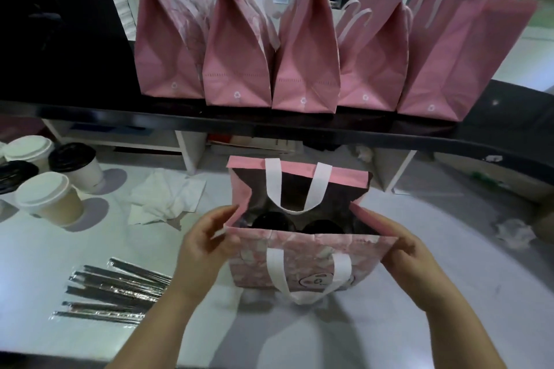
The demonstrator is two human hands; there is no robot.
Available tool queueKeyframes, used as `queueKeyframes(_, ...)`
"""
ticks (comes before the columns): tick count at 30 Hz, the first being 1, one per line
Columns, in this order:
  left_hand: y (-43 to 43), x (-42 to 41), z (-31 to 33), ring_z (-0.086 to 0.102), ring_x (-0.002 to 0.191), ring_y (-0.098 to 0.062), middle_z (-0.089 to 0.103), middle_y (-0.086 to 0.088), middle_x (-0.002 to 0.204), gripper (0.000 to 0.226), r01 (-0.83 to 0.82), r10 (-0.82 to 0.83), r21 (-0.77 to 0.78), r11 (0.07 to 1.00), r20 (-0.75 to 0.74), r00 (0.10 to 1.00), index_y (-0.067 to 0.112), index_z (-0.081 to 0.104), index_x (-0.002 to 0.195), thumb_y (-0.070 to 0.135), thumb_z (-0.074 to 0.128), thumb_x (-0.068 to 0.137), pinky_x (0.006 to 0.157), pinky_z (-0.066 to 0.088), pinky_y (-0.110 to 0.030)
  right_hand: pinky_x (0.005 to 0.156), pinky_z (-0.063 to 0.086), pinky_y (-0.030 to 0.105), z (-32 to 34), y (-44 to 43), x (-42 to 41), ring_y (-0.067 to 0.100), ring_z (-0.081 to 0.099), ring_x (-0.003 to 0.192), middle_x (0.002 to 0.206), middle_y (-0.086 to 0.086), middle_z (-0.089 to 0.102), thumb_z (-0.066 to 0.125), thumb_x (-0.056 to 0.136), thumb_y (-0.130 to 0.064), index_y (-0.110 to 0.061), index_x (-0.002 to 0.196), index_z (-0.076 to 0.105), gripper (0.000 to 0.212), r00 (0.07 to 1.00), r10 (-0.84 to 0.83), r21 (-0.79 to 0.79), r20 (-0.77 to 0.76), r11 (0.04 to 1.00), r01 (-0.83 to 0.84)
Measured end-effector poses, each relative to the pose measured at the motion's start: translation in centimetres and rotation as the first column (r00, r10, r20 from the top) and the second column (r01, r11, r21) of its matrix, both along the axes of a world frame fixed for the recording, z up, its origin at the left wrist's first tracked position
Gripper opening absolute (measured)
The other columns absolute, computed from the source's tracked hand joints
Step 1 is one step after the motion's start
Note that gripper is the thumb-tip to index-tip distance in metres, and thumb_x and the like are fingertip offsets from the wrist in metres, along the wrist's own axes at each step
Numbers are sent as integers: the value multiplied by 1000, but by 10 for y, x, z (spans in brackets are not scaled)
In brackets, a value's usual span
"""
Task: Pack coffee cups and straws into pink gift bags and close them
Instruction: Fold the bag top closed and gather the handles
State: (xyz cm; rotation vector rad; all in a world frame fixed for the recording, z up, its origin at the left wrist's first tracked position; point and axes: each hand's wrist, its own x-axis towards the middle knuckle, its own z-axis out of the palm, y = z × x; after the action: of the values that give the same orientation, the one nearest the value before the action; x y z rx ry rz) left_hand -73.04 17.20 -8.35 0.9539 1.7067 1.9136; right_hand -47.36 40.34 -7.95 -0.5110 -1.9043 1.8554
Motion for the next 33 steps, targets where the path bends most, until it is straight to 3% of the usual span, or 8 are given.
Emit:
queueKeyframes(5, 18, 11, 5, 70, 87, -7, 75, 6, 94, 24, -69, 70, -40, 997, 32, 997, 36, 73, 102, 32, 71, 78, 72, 55, -18, 80, 56, 40, -4, -16, -17, 36, 66, 104, 113, 16, 70, 77, 78, -44, -18, 117, 67, 48, 987, -157, -117, -19, 981, 154)
queueKeyframes(9, 18, 13, 4, 71, 90, -11, 76, 4, 95, 20, -104, 102, 5, 995, 112, 988, 35, 75, 96, 30, 67, 79, 74, 53, -16, 72, 58, 38, -11, -24, -29, 35, 69, 98, 106, 15, 72, 61, 92, -18, -17, 107, 71, 18, 961, -271, -134, -60, 956, 261)
queueKeyframes(11, 16, 14, 4, 71, 89, -10, 76, 3, 95, 20, -114, 111, 11, 993, 134, 985, 35, 76, 94, 28, 67, 78, 74, 53, -16, 68, 58, 32, -13, -28, -35, 30, 71, 94, 102, 12, 74, 55, 94, -5, -20, 102, 74, 25, 934, -354, -138, -52, 929, 344)
queueKeyframes(17, 7, 4, 9, 69, 100, -19, 74, -2, 105, 23, -101, 97, 23, 995, 137, 986, 27, 73, 105, 31, 64, 84, 82, 56, -32, 73, 58, 32, -6, -40, -49, 25, 70, 97, 107, 7, 73, 56, 90, -40, -23, 105, 69, 27, 932, -354, -167, -79, 926, 337)
queueKeyframes(24, 8, -10, 4, 72, 79, -15, 76, -3, 84, 7, -148, 145, 1, 989, 182, 973, 26, 72, 85, 21, 68, 84, 64, 55, -19, 60, 55, 22, -4, -44, -61, 13, 68, 76, 87, -2, 72, 59, 93, -20, -21, 84, 67, 12, 879, -460, -69, -127, 888, 455)
queueKeyframes(26, 13, -16, 5, 71, 76, -12, 75, -2, 80, 5, -151, 146, 10, 989, 203, 968, 26, 70, 81, 21, 71, 79, 62, 53, -17, 61, 54, 19, -2, -39, -62, 8, 67, 82, 101, -12, 69, 60, 93, -18, -22, 80, 67, 15, 869, -478, -41, -130, 878, 477)
queueKeyframes(30, 24, -34, 8, 64, 104, -2, 68, 11, 117, 11, -98, 98, -11, 995, 82, 992, 19, 73, 84, 24, 75, 74, 73, 55, -17, 74, 54, 16, 5, -25, -66, -6, 56, 116, 139, -26, 49, 56, 96, -16, -13, 75, 65, 22, 891, -440, 13, -110, 896, 444)
queueKeyframes(33, 32, -50, 9, 45, 114, 23, 43, 27, 141, 5, 11, -7, -80, 997, 42, 999, 21, 71, 79, 17, 75, 79, 78, 49, -9, 96, 51, 44, 6, -16, -74, 25, 54, 125, 140, -1, 55, 53, 97, -13, -8, 95, 69, 17, 932, -360, -70, -36, 932, 357)
